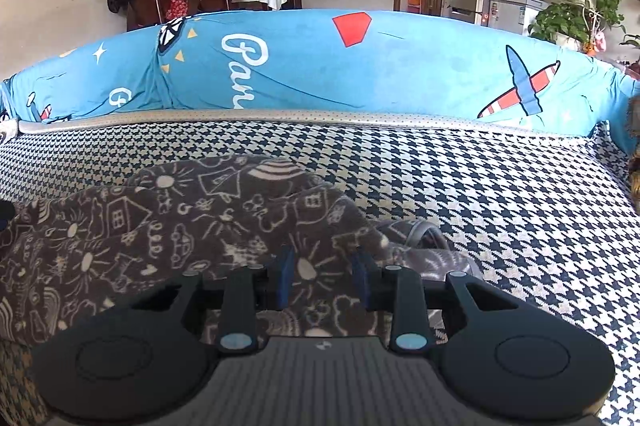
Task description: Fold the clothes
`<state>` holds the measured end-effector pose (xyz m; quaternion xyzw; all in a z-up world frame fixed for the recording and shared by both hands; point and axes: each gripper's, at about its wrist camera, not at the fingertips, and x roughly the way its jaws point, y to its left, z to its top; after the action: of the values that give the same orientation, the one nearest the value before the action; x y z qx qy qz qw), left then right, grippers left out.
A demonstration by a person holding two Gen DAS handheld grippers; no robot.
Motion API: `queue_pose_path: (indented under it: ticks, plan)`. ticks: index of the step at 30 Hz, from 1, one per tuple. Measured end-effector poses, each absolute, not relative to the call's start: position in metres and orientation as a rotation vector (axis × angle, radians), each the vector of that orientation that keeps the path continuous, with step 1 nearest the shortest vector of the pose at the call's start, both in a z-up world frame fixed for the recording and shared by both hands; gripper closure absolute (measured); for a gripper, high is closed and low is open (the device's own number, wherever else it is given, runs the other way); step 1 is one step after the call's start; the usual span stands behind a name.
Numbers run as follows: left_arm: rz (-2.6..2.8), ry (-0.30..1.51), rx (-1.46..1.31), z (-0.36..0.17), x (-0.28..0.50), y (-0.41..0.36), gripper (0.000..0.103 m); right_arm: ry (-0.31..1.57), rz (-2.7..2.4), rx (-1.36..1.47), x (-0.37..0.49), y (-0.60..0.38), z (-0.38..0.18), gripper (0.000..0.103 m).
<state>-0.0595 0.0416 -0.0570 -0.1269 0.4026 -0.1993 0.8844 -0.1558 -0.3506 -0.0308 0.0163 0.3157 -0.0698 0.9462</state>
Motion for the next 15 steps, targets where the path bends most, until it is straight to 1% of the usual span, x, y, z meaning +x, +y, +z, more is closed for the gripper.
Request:
queue_pose_path:
  ticks: [1,7,11,15]
  plan:
    - [-0.413,0.843,-0.261,-0.059,-0.059,0.040,0.008,0.646,-0.148,0.039,-0.151,-0.355,-0.032,0.072]
    - [-0.404,0.861,-0.221,-0.065,-0.060,0.029,0.003,0.695,-0.157,0.053,-0.125,-0.372,-0.045,0.073]
    - [-0.397,0.863,-0.212,-0.067,-0.061,0.026,0.001,0.724,-0.146,0.113,-0.112,-0.384,-0.055,0.074]
    - [-0.386,0.871,-0.201,-0.069,-0.059,0.022,0.000,0.761,-0.155,0.169,-0.103,-0.393,-0.067,0.076]
